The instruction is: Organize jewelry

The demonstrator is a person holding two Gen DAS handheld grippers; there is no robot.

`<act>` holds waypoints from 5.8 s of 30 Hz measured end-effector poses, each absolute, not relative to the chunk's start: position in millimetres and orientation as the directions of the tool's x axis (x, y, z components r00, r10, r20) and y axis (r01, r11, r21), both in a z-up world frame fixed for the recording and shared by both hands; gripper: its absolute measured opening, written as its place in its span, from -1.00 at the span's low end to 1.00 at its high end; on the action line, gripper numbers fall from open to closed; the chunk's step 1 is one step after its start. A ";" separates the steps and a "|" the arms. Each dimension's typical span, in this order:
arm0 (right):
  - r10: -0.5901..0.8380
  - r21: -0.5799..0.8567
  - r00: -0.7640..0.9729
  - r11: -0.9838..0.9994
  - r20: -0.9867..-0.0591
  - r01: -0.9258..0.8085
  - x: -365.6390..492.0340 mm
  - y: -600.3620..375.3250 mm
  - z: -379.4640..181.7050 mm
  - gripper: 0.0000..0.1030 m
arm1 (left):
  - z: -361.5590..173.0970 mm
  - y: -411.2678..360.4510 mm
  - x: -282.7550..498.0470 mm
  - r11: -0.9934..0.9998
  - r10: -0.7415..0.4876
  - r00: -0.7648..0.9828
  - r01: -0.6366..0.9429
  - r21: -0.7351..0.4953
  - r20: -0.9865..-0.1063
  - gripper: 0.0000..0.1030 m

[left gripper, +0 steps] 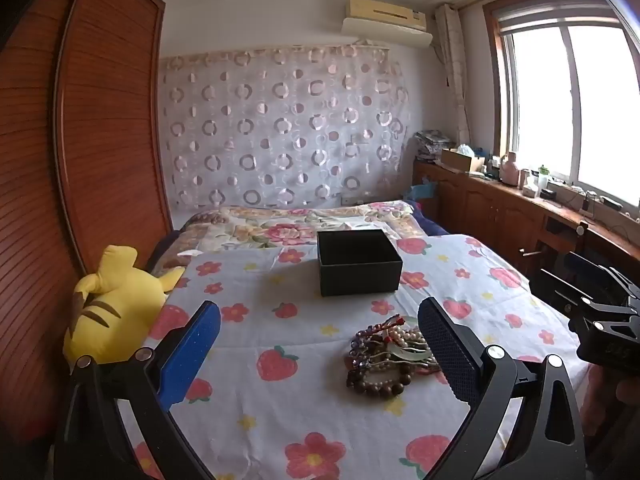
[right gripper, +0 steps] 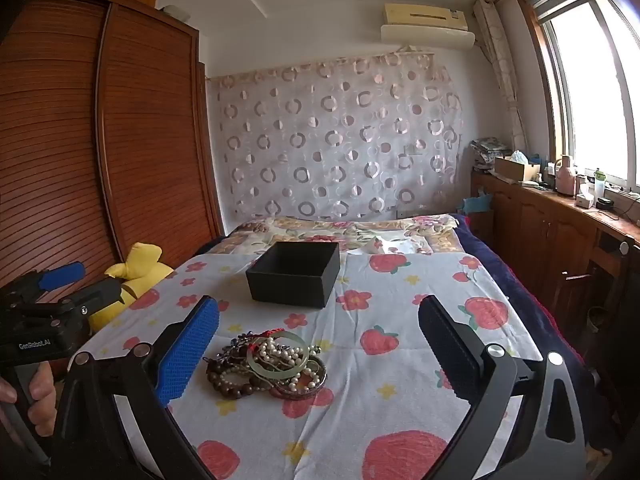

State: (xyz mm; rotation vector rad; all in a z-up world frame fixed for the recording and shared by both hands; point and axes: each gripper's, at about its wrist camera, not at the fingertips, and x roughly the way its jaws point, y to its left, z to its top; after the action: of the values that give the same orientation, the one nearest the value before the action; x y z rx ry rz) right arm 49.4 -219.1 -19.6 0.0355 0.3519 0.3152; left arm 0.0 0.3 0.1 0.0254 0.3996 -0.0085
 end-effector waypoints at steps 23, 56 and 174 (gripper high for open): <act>0.308 0.089 0.891 0.951 -0.334 -0.295 48.8 -218.9 -19.7 0.96 | -0.3 0.0 3.7 1.000 -0.007 0.923 0.015 0.018 -0.385 0.86; 0.308 0.089 0.891 0.951 -0.334 -0.296 47.3 -217.1 -20.5 0.95 | 4.7 -5.5 6.5 1.000 -0.006 0.925 0.012 0.013 -0.379 0.86; 0.485 0.113 0.502 0.790 -0.716 -0.603 178.1 -144.4 -114.4 0.75 | -32.8 -1.1 103.1 0.946 -0.308 0.760 0.310 -0.098 -0.572 -0.86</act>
State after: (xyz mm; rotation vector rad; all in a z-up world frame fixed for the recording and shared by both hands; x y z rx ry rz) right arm 178.1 -144.4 -114.4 -0.1594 0.8110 0.6607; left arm 103.1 -1.1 -32.8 0.0024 0.6217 -0.3361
